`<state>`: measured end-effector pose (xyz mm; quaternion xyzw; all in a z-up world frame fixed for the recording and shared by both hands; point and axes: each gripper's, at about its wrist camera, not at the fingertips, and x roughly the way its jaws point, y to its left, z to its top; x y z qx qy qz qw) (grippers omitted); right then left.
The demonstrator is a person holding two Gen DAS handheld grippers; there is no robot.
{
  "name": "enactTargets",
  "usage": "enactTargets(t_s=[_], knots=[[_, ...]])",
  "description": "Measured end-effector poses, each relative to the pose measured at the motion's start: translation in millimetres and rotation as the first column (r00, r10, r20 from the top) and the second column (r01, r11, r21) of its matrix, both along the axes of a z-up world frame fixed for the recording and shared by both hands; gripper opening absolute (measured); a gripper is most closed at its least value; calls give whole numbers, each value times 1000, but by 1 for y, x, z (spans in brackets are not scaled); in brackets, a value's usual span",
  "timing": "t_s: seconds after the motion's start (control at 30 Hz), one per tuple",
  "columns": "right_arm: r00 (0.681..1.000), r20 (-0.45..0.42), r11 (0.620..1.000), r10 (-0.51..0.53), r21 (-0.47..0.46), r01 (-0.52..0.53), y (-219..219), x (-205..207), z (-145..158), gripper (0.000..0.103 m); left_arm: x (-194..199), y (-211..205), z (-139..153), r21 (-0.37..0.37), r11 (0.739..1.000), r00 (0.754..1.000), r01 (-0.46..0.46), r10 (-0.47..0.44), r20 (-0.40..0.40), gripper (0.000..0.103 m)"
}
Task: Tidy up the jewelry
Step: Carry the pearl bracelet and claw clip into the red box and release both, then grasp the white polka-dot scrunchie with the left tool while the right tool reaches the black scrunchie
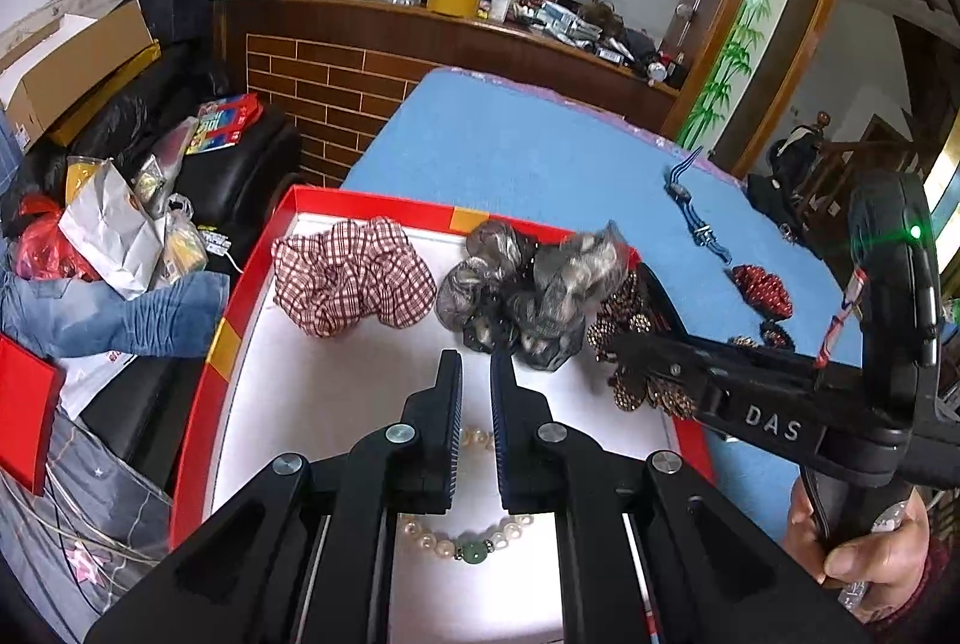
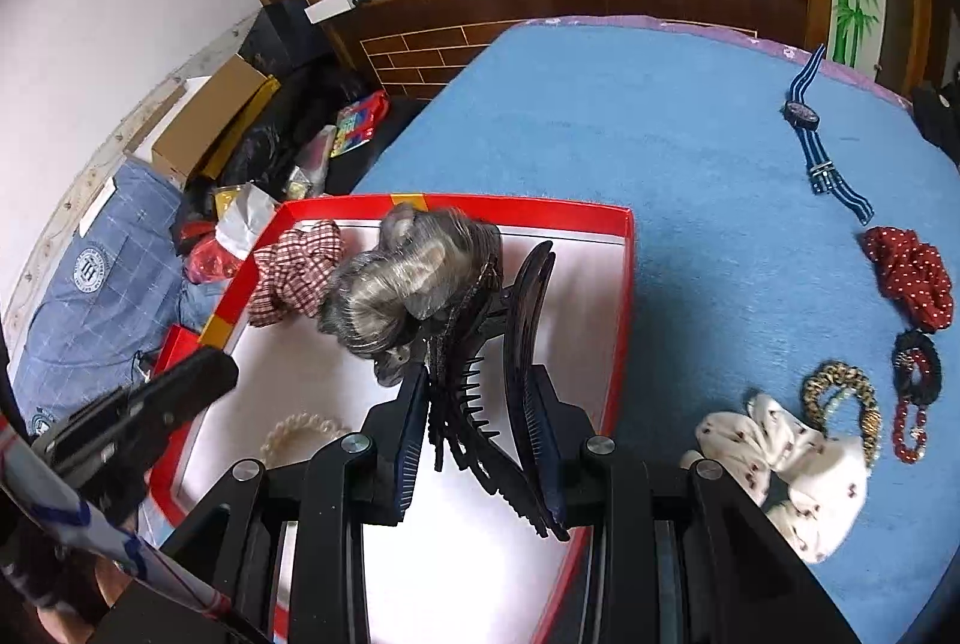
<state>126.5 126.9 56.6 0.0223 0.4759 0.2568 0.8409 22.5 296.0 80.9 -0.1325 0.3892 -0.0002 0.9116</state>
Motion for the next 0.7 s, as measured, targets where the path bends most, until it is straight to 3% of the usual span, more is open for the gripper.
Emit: enactTargets(t_s=[0.2, 0.4, 0.53, 0.7], knots=[[999, -34, 1000, -9, -8, 8, 1, 6, -11, 39, 0, -1, -7, -10, 1000, 1000, -4, 4, -14, 9], [1000, 6, 998, -3, 59, 3, -17, -6, 14, 44, -4, -6, 7, 4, 1000, 1000, -3, 3, 11, 9], [998, 55, 992, -21, 126, 14, -47, -20, 41, 48, -8, -21, 18, 20, 1000, 999, 17, -17, 31, 9], [989, 86, 977, -124, 187, 107, -113, -30, 60, 51, -7, -55, 28, 44, 997, 997, 69, -71, 38, 9]])
